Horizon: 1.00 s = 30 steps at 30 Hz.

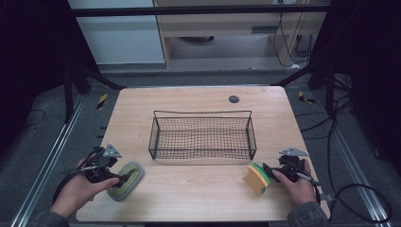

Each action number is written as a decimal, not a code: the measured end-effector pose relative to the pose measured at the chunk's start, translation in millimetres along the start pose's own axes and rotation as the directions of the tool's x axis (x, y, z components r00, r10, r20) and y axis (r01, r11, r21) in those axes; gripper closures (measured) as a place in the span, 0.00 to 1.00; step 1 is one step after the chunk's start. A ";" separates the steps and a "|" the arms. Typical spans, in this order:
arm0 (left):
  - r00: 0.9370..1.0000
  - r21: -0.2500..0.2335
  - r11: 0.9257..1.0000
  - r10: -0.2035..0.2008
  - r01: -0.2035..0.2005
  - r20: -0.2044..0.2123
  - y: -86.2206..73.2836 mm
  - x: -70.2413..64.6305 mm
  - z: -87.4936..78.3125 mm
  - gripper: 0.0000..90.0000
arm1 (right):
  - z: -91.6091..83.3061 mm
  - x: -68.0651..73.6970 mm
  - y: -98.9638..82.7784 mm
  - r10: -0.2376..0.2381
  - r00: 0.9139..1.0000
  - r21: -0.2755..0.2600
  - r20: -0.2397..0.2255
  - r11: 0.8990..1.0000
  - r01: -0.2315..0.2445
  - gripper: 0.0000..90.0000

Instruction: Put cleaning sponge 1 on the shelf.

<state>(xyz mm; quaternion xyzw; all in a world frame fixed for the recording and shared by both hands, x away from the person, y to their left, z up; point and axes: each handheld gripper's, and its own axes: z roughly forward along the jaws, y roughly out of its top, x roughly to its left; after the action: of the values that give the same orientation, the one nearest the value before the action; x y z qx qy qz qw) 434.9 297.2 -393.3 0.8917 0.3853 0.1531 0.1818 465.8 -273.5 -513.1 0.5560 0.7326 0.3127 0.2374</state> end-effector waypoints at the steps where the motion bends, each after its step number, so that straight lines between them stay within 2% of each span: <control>1: 1.000 0.010 1.000 0.007 -0.007 0.004 0.2 1.5 0.8 0.26 | 0.0 0.0 0.0 0.000 1.000 0.000 0.000 1.000 0.000 0.01; 3: 1.000 0.028 1.000 0.004 -0.005 0.016 0.6 3.7 3.0 0.27 | 0.0 0.0 0.1 0.000 1.000 0.001 0.000 1.000 0.000 0.01; 4: 0.999 0.053 0.999 0.005 -0.007 0.034 1.0 5.4 5.6 0.28 | 0.0 0.0 0.0 0.000 1.000 0.001 0.000 1.000 0.000 0.00; 9: 0.999 0.095 0.995 0.006 -0.010 0.034 1.6 5.7 12.2 0.34 | 0.0 0.1 -0.2 0.001 1.000 0.000 0.001 1.000 -0.001 0.01; 10: 0.999 0.117 0.993 0.005 -0.009 0.033 1.9 6.8 15.7 0.40 | 0.0 0.1 -0.2 0.000 1.000 0.000 0.000 1.000 0.000 0.00; 11: 0.999 0.117 0.993 0.005 -0.009 0.033 1.9 6.8 15.7 0.45 | 0.0 0.1 -0.2 0.000 1.000 0.000 0.000 1.000 0.000 0.00; 12: 0.999 0.124 0.992 0.002 -0.006 0.037 1.8 7.8 17.2 0.45 | -0.1 0.2 -0.2 0.001 1.000 0.000 0.001 1.000 -0.001 0.01; 14: 0.999 0.138 0.990 -0.007 0.000 0.046 1.8 10.2 21.0 0.53 | -0.1 0.4 -0.1 0.003 1.000 -0.001 -0.001 1.000 -0.003 0.01; 20: 0.997 0.162 0.987 -0.015 0.004 0.071 3.0 11.8 28.0 0.55 | 0.0 0.3 -0.1 0.001 1.000 -0.001 -0.002 1.000 -0.001 0.01; 26: 0.997 0.184 0.983 -0.025 0.011 0.077 1.6 11.8 34.1 0.56 | 0.0 0.7 -0.1 0.002 1.000 -0.001 -0.004 1.000 -0.002 0.01; 30: 0.995 0.188 0.982 -0.041 0.025 0.086 -0.7 13.8 37.5 0.62 | 0.1 1.0 0.0 0.000 1.000 -0.002 -0.008 1.000 0.000 0.01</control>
<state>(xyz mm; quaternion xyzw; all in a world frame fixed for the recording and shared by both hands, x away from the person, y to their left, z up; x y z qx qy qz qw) 459.0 300.2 -425.0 0.9042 0.4042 0.0734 0.1170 465.7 -272.5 -513.1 0.5544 0.7332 0.3158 0.2351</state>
